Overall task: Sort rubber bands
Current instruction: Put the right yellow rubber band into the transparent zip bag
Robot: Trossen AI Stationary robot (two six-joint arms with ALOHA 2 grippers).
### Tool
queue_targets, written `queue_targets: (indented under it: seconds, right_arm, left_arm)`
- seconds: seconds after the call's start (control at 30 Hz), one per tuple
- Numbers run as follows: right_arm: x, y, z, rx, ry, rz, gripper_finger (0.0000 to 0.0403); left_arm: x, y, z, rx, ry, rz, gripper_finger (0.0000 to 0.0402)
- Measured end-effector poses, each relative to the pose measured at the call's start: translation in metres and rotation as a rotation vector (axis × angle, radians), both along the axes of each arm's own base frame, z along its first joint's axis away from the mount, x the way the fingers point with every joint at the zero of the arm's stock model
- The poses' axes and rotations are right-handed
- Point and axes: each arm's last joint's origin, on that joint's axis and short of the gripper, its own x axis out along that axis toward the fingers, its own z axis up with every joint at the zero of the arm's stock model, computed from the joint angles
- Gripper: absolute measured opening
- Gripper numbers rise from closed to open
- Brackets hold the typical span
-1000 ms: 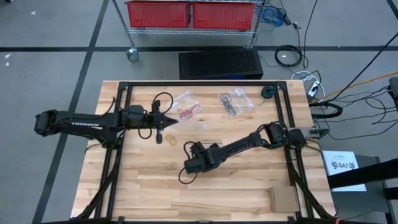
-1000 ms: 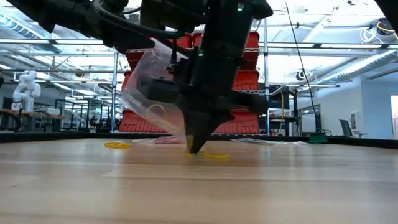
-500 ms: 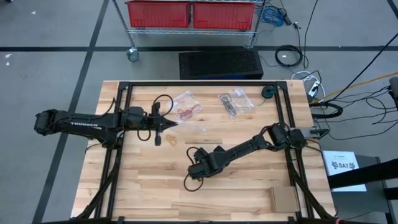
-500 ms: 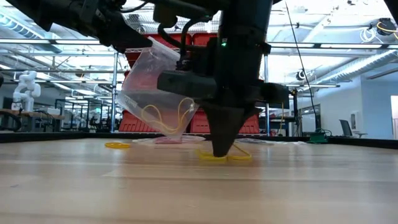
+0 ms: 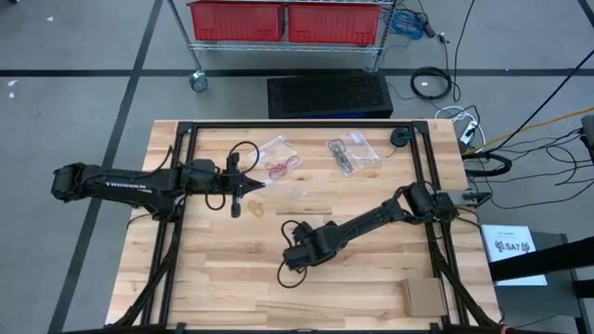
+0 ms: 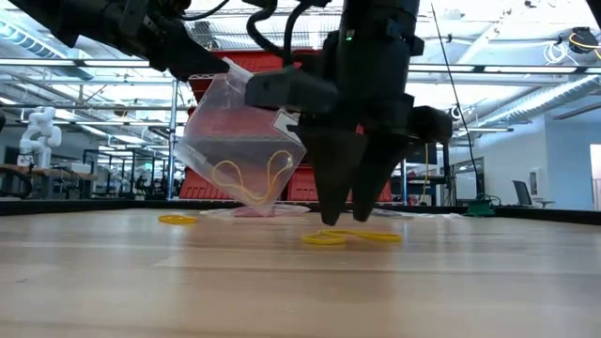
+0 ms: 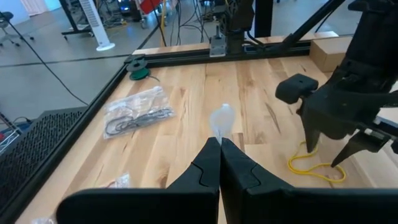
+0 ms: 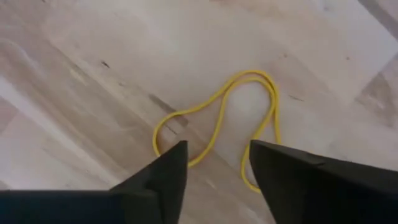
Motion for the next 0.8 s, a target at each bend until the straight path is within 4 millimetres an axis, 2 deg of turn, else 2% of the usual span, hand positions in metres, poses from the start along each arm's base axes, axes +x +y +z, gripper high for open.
queue_targets:
  seconds: [0.23,0.4,0.67,0.8]
  right_arm:
    - [0.000,-0.004,-0.001,-0.059,-0.002,-0.020,0.0241]
    - [0.007,-0.008,-0.012,-0.042,-0.016,-0.037,0.0267]
    - [0.013,-0.014,-0.016,0.016,-0.022,-0.091,0.0273]
    - [0.015,-0.014,-0.017,0.023,-0.042,-0.120,0.0255]
  left_arm:
    - [0.000,0.000,0.000,0.002,0.001,-0.001,0.0001]
    - [0.000,0.000,0.000,0.002,0.001,0.000,0.0001]
    - [0.000,0.000,0.000,0.003,0.004,-0.001,0.0001]
    - [0.000,0.000,0.000,0.003,0.004,-0.001,0.0001]
